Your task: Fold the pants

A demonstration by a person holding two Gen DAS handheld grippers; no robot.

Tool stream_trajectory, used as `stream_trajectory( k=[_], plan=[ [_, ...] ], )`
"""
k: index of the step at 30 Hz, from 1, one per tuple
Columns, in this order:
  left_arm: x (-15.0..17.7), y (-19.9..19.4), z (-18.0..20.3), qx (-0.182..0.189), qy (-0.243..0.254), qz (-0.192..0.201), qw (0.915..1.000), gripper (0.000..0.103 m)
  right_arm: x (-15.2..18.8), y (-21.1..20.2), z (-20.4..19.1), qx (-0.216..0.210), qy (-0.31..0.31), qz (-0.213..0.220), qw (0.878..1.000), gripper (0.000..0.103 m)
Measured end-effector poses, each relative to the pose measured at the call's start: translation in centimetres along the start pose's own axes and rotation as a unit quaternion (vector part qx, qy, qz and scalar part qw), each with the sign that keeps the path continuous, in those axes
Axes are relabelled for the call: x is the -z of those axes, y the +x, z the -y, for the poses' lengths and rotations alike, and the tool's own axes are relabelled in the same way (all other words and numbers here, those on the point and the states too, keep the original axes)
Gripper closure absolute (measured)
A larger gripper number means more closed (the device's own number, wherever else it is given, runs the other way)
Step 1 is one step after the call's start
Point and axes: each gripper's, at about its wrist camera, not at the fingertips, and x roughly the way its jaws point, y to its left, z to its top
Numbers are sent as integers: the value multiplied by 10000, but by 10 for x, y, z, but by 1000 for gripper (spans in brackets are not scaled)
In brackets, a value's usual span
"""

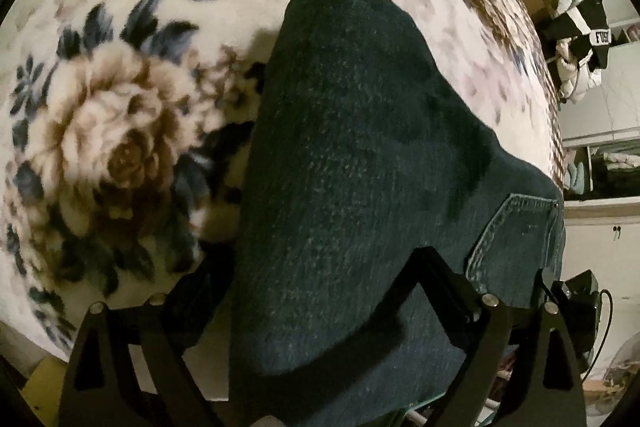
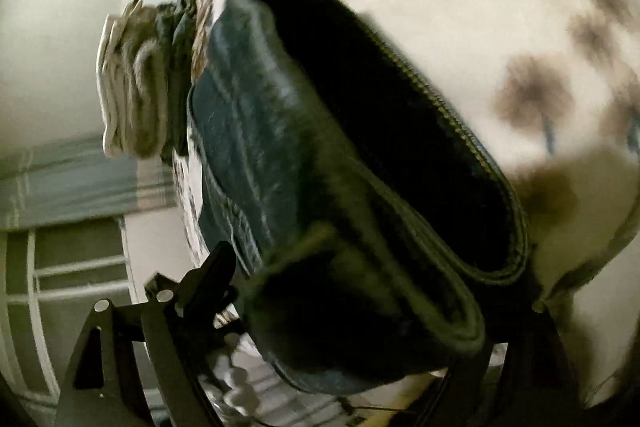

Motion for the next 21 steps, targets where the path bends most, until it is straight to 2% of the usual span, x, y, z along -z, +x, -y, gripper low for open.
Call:
stream_trajectory(
  k=[5, 6, 8, 11, 12, 13, 14, 17, 18, 20, 21],
  plan=[
    [-3, -2, -3, 148, -261, 205, 9993, 9, 11, -10, -33, -106, -531, 515, 9972, 16],
    [-3, -1, -3, 150, -260, 212, 9993, 9, 10, -7, -34, -2, -541, 571, 9969, 16],
    [-4, -1, -3, 138, -234, 235, 9994, 9, 3, 8, -23, 334, -313, 444, 9980, 16],
    [-5, -2, -2, 152, -210, 331, 9991, 9, -4, 16, -15, 165, -19, 539, 9984, 17],
    [-5, -2, -1, 165, -206, 367, 9990, 17, -3, 15, -18, 206, -24, 577, 9981, 22],
    [-4, -5, 0, 233, -197, 480, 9984, 31, -1, 14, -22, 288, -90, 635, 9975, 35],
    [-5, -7, 2, 250, -177, 537, 9981, 47, 2, 12, -24, 317, -133, 678, 9971, 42],
    [0, -17, 6, 327, -78, 682, 9971, 79, 8, 9, -30, 365, -146, 786, 9961, 49],
    [2, -24, 10, 320, 3, 751, 9967, 84, 10, 7, -35, 391, -183, 823, 9957, 51],
    [6, -33, 16, 334, 136, 809, 9961, 87, 20, -6, -44, 423, -248, 884, 9949, 55],
    [9, -40, 20, 339, 157, 831, 9958, 87, 24, -18, -36, 409, -266, 892, 9948, 56]
  ],
)
